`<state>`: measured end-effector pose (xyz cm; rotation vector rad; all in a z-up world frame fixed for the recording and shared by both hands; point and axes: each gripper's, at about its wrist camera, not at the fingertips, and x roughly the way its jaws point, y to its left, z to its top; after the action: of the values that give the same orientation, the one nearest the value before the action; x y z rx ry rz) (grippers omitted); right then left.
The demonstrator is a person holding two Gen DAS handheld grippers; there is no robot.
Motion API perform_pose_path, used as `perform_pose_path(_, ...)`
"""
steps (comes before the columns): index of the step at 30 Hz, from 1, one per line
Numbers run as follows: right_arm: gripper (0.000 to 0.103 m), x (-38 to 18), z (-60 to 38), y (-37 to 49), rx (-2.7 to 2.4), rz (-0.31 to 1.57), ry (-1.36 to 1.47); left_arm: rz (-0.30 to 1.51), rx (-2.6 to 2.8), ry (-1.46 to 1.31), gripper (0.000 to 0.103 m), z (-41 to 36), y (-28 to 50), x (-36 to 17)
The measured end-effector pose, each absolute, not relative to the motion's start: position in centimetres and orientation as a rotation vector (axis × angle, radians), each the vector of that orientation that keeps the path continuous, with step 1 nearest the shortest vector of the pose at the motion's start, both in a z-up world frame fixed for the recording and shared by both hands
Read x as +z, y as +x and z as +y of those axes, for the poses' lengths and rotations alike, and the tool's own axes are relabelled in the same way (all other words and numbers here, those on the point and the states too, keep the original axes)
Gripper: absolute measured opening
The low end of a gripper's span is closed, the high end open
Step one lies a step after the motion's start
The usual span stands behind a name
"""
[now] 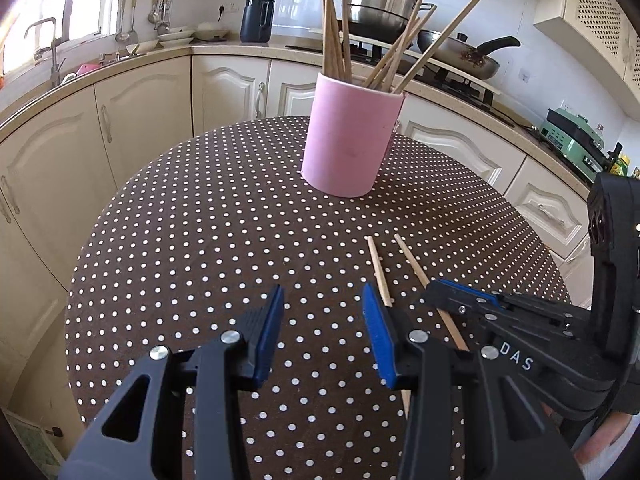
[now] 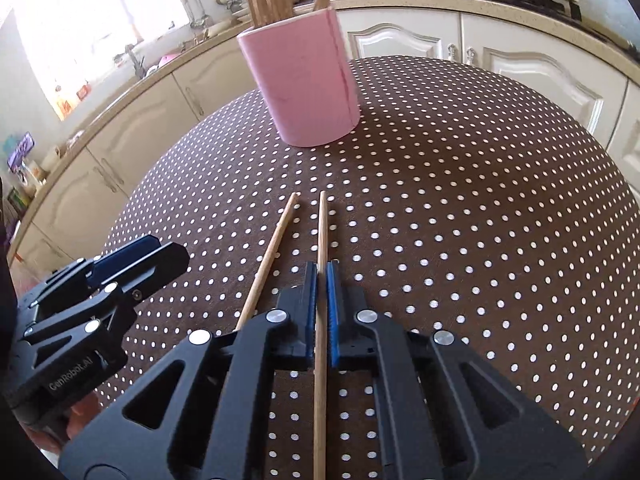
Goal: Organize utensils
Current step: 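Close the right gripper on a chopstick while the left gripper grasps another, then lift both held chopsticks upright and carry them over the pink cup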
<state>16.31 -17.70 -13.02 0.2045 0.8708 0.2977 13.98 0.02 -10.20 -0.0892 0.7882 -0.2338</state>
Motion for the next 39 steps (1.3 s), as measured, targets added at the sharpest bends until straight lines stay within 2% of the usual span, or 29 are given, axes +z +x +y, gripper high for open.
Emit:
perform_pose_path(9, 0.006, -12.0, -21.2, 15.2, 0.274, 0.779, 0.328, 0.864, -0.306, -0.054, 0.042, -2.7, 15.3, -10.4)
perform_pose_path(12, 0.006, -12.0, -22.1, 15.1, 0.268, 0.774, 0.36, 0.878, -0.312, -0.039, 0.046, -3.5, 15.9, -10.5)
perform_pose_path(21, 0.006, -12.4, -23.1, 15.2, 0.283, 0.786, 0.398, 0.966, -0.257, 0.041, 0.047, -6.4, 18.7, -11.6)
perform_pose_path(22, 0.006, -12.4, -22.9, 15.1, 0.285, 0.787, 0.394, 0.97, -0.247, 0.049, 0.045, -6.7, 18.9, -11.6)
perform_pose_path(23, 0.006, -12.4, -22.8, 15.1, 0.29, 0.788, 0.39, 0.969, -0.233, 0.053, 0.029, -6.9, 19.1, -11.6)
perform_pose_path(25, 0.006, -12.3, -22.4, 15.0, 0.296, 0.783, 0.383, 0.956, -0.204, 0.065, 0.007, -7.3, 19.7, -11.5)
perform_pose_path(32, 0.006, -11.7, -21.6, 15.1, 0.309, 0.743, 0.368, 0.946, -0.244, -0.048, 0.006, -5.3, 20.0, -11.2)
perform_pose_path(39, 0.006, -9.5, -21.5, 15.2, 0.339, 0.657, 0.362, 0.822, -0.264, -0.101, 0.006, -3.1, 19.0, -8.7)
